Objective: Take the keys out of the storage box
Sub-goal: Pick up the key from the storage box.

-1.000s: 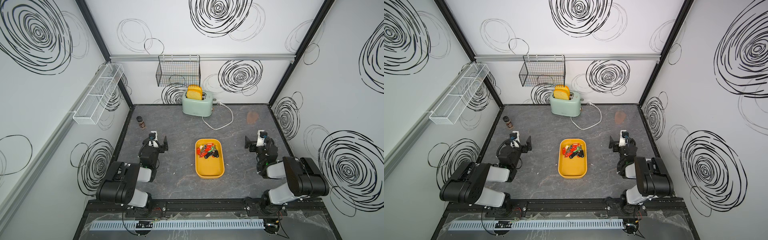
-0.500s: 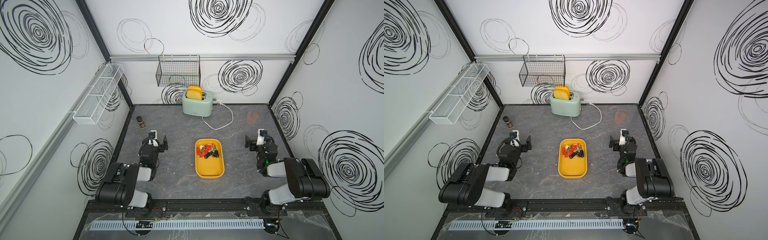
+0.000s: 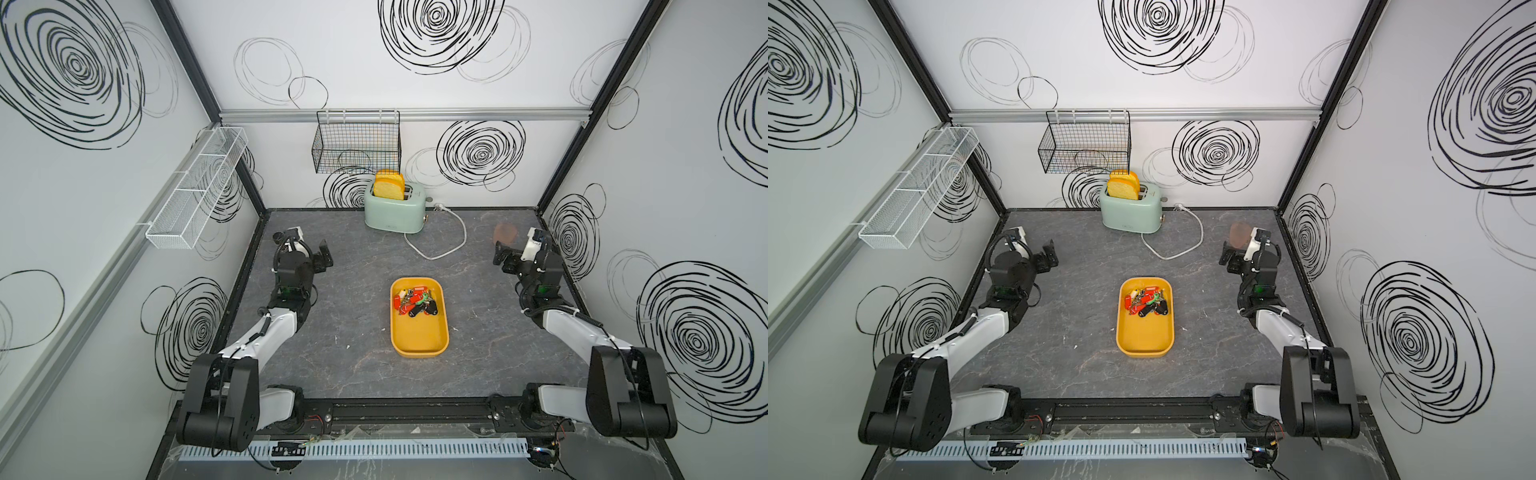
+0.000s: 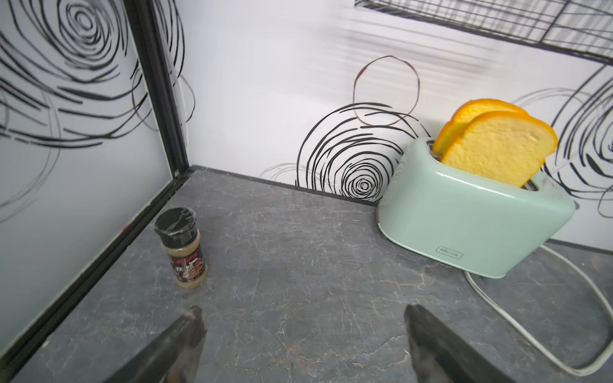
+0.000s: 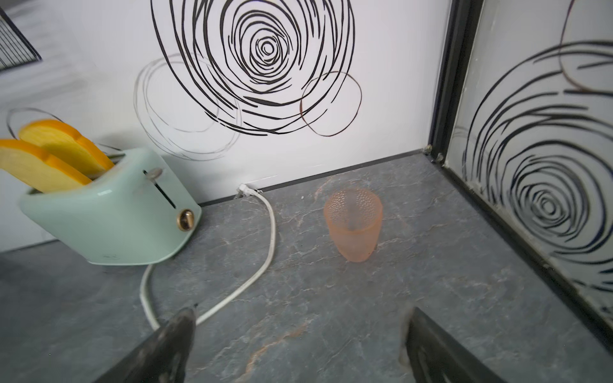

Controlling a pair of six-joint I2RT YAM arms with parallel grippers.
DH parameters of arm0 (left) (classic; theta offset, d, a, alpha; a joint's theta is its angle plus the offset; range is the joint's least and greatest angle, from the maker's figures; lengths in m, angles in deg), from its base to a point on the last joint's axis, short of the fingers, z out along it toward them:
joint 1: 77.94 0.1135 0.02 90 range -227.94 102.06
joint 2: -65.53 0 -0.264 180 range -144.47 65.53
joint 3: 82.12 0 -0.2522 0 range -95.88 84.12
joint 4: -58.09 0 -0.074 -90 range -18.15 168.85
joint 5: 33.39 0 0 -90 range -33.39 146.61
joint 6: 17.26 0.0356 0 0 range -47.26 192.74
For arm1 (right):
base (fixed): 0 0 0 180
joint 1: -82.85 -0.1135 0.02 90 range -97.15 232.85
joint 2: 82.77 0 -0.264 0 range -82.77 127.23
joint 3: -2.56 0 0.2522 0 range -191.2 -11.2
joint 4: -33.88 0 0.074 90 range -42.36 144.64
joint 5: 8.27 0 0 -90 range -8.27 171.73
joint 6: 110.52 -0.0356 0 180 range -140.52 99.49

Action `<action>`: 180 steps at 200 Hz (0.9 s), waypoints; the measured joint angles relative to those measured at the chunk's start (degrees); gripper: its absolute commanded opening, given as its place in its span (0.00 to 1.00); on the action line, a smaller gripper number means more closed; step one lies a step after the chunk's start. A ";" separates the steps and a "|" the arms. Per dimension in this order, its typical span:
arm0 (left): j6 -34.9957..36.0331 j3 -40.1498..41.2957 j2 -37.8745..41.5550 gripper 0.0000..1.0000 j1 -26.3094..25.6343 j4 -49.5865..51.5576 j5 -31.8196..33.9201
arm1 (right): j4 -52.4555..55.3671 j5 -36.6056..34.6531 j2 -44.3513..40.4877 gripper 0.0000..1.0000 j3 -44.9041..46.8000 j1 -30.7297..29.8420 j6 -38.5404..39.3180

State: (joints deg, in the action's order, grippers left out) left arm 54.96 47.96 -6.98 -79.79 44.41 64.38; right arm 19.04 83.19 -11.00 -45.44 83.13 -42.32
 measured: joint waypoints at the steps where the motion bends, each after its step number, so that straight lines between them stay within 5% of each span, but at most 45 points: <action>1: -0.74 -0.15 0.11 0.98 0.31 0.28 -0.39 | 0.37 0.13 -0.26 0.99 -0.15 0.15 -1.11; 17: -7.17 -0.79 0.74 1.00 3.82 2.58 -5.79 | 2.12 4.57 -1.90 0.86 -0.87 2.38 -8.04; 38: -12.24 -0.87 0.83 0.89 6.03 6.32 -12.79 | 8.09 9.55 -1.05 0.78 -4.57 3.50 -11.82; 73: -14.71 -1.16 0.98 0.68 3.82 14.53 -22.60 | 20.46 12.48 -0.68 0.57 -14.19 -3.89 -10.86; 94: -14.51 -1.18 1.79 0.64 2.43 19.82 -27.47 | 26.47 14.01 -0.44 0.44 -18.51 -9.31 -8.76; 180: -11.85 1.60 9.55 0.59 -7.54 31.23 -34.77 | 44.37 16.15 5.88 0.36 -22.45 -24.87 -3.89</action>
State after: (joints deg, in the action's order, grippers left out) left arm 43.11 49.55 2.58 -87.33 75.64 29.60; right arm 63.41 99.34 -5.13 -67.89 58.25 -46.21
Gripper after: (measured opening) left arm 0.596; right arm 0.362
